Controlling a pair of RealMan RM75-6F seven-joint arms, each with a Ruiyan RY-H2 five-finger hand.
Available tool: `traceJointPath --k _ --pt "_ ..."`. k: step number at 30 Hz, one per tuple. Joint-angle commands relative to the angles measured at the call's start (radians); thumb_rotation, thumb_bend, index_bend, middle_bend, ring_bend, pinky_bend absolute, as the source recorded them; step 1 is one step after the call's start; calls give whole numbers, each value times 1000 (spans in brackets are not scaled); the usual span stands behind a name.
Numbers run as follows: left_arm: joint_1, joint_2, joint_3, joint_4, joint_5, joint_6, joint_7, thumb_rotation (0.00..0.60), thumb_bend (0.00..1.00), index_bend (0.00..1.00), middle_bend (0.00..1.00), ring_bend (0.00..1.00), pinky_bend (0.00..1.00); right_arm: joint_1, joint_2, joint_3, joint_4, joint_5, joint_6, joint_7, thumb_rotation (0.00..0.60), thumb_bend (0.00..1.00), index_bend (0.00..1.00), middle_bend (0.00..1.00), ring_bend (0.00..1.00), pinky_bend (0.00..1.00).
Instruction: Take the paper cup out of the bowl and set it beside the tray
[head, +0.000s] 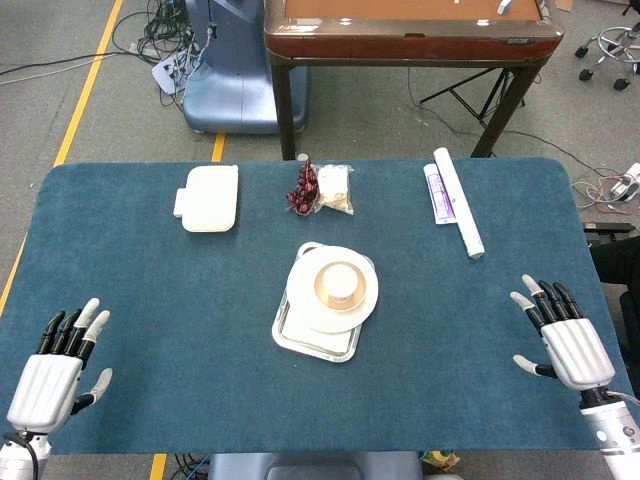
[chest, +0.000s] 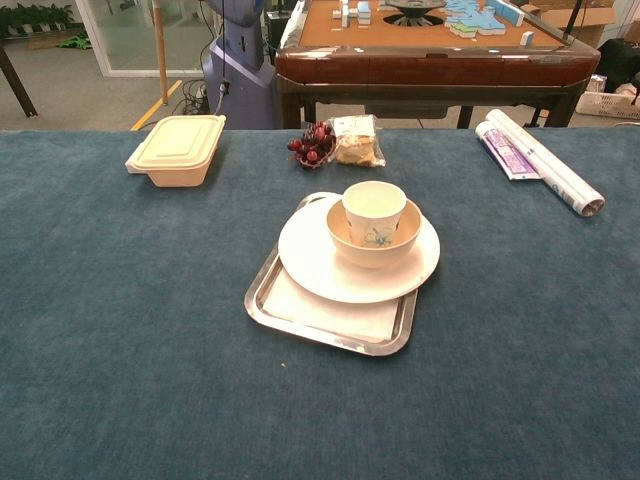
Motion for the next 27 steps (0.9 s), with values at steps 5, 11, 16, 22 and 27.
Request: traceJointPath --k 5,11,16,22,27 --pt "2 1 2 -5 3 0 -2 600 335 0 0 0 0 -2 -2 -1 0 3 2 -6 600 97 132 34 0 0" --pt "0 2 0 -2 12 1 -6 600 335 0 0 0 0 -2 -2 0 -3 4 2 -7 600 98 132 34 0 0" --pt "-1 3 -1 4 3 -5 -5 600 335 0 0 0 0 5 -7 2 -5 10 -12 -18 600 98 132 34 0 0" --pt "1 3 3 1 2 -8 -10 600 335 0 0 0 0 16 -12 6 -16 20 -33 -24 600 98 132 34 0 0" --pt "5 0 7 2 3 -8 -4 600 335 0 0 0 0 42 -12 13 -8 37 -80 -11 600 97 132 34 0 0"
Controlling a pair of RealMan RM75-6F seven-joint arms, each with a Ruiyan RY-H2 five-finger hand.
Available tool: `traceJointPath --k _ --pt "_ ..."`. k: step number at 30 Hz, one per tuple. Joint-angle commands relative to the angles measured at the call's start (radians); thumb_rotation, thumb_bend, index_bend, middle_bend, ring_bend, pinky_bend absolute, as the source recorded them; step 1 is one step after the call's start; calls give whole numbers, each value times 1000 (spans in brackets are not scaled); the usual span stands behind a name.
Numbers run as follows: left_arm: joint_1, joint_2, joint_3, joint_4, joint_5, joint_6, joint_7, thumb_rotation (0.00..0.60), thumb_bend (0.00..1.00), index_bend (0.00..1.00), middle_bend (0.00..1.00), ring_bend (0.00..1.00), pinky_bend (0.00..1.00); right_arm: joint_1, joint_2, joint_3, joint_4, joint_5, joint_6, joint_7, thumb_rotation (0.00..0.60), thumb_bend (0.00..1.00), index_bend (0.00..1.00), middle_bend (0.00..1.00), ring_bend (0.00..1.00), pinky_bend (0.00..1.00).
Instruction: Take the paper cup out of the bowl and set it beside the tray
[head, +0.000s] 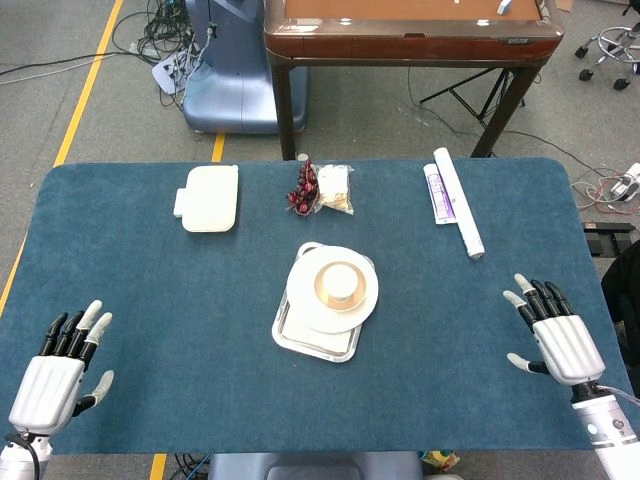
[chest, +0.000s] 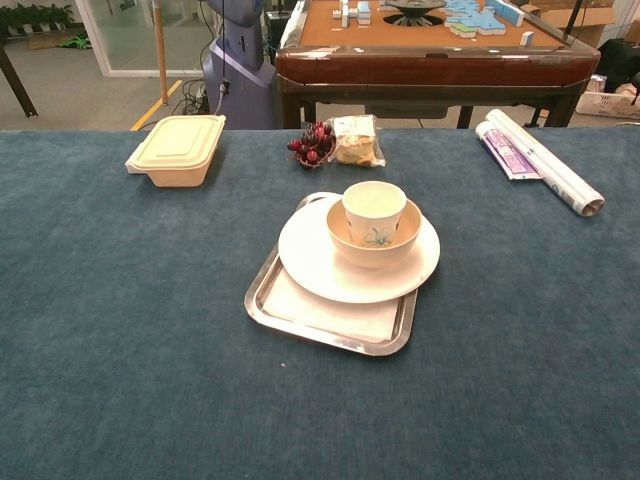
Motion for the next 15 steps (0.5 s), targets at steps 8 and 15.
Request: traceJointPath --k 8,15 --pt "0 2 -11 6 -30 -6 -5 600 335 0 0 0 0 98 58 64 -39 88 -148 63 600 106 132 39 0 0" --pt "2 3 -22 11 -43 4 -5 600 335 0 0 0 0 187 75 101 -57 145 -275 55 600 106 132 43 0 0"
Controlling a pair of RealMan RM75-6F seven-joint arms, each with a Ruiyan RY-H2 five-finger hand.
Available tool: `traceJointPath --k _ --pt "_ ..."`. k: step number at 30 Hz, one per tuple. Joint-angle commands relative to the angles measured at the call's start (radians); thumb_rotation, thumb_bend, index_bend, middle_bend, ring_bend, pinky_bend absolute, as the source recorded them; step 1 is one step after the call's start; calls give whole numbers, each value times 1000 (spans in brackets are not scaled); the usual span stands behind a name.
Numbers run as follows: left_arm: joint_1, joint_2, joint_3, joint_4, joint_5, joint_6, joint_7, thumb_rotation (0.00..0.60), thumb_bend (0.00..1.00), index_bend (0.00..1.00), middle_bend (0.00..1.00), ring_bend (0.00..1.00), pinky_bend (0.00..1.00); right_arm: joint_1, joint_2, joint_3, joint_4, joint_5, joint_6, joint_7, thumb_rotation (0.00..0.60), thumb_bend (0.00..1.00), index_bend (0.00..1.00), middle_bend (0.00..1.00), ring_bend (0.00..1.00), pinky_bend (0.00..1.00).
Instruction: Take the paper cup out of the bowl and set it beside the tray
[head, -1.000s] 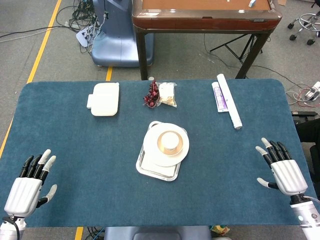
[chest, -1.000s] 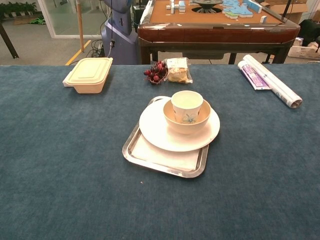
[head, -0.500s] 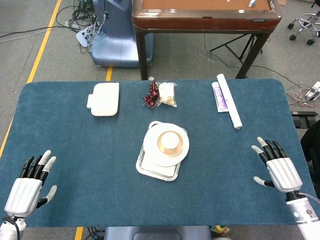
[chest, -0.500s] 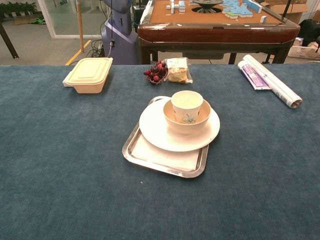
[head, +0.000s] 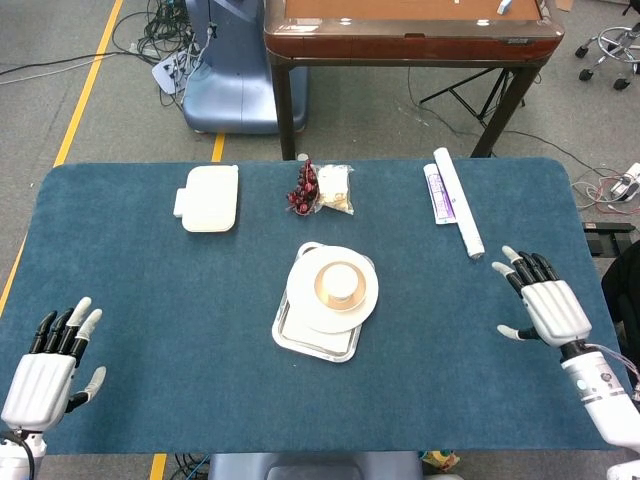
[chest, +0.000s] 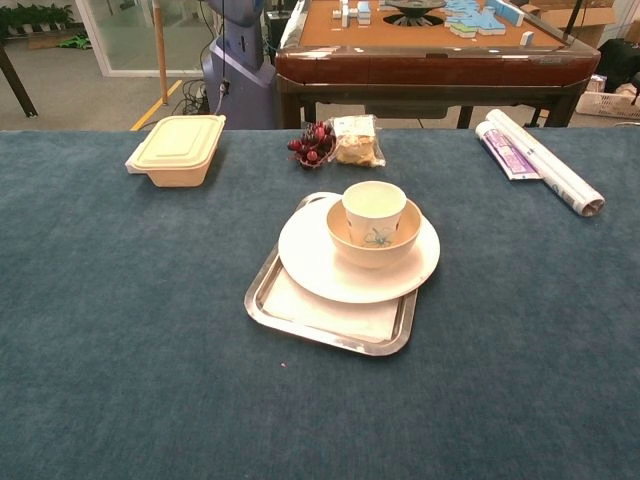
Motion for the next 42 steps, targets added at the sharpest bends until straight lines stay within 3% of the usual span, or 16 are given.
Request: traceJointPath --k 1,11,21,32,42 --pt "0 0 -1 2 -3 -1 0 600 335 0 0 0 0 49 0 20 -4 32 -64 -1 600 106 132 43 0 0" --pt "1 -3 -9 3 -18 3 1 600 335 0 0 0 0 201 -56 68 44 106 -267 19 600 106 132 46 0 0" --pt "-4 5 -17 10 -44 -10 -18 600 333 0 0 0 0 323 -97 107 51 220 -384 -78 600 119 132 46 0 0" --pt "-1 13 -21 5 -44 2 -40 600 333 0 0 0 0 442 -128 121 8 344 -455 -211 600 115 132 46 0 0" --pt "0 30 -16 -2 -35 2 -76 600 333 0 0 0 0 572 -194 113 -11 525 -488 -340 600 115 136 46 0 0"
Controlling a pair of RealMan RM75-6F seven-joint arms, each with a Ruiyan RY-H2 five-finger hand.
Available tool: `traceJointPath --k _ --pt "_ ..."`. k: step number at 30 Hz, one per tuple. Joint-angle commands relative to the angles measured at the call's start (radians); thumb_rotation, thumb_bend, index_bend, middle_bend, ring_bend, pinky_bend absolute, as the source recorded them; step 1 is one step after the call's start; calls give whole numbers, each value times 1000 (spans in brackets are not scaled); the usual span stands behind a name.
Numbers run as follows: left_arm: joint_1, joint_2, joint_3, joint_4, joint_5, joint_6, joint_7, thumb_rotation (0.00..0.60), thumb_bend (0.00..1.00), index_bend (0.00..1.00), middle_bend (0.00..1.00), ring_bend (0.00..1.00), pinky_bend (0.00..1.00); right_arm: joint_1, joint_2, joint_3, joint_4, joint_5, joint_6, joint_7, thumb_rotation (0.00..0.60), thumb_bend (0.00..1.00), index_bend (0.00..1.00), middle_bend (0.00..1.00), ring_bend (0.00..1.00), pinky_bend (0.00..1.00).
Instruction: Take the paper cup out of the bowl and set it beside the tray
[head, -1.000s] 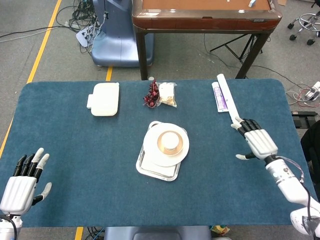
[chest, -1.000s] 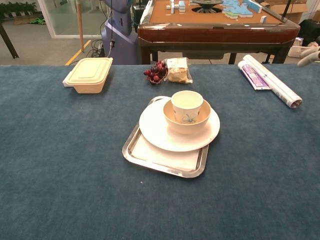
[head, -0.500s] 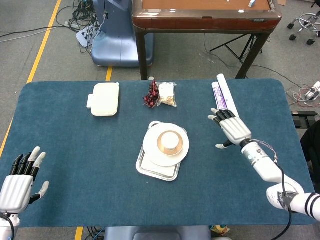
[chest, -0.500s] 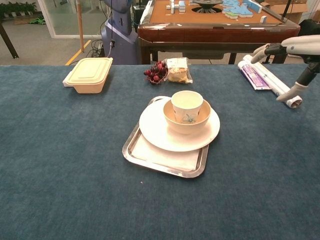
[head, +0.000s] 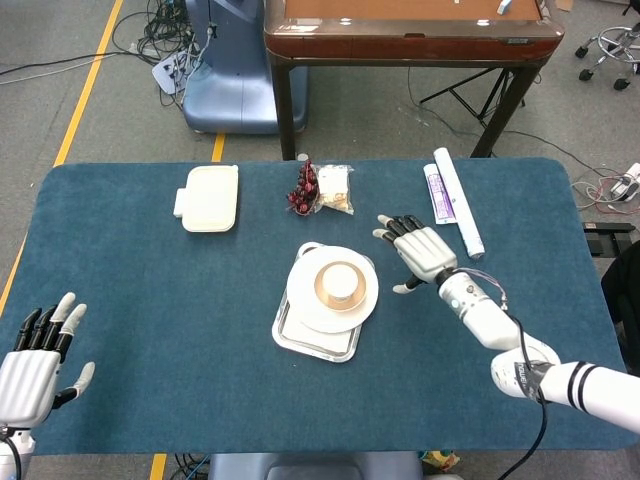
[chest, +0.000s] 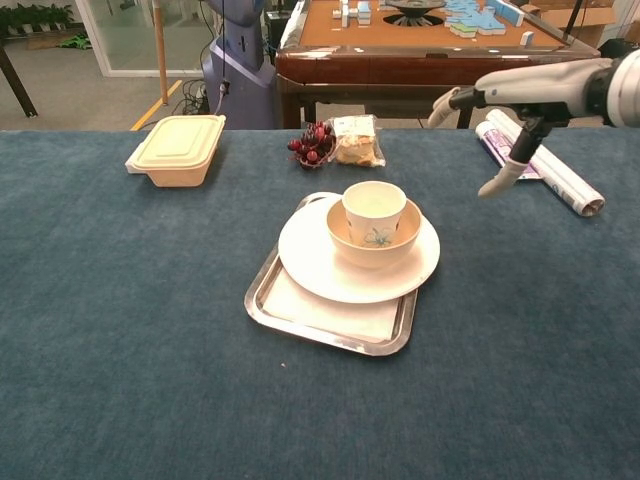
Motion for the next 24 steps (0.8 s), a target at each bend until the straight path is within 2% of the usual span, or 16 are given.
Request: traceJointPath --k 1,15,24 --pt "-1 4 0 0 -1 -3 -11 600 333 0 0 0 0 44 -36 -8 -5 63 -11 -38 600 115 136 46 0 0" --pt "6 28 -1 -2 6 16 -55 600 333 0 0 0 0 164 -123 -56 2 191 22 -137 600 115 139 46 0 0" --pt "10 39 -2 -1 7 23 -79 600 333 0 0 0 0 215 -160 -73 36 244 23 -157 600 116 203 47 0 0"
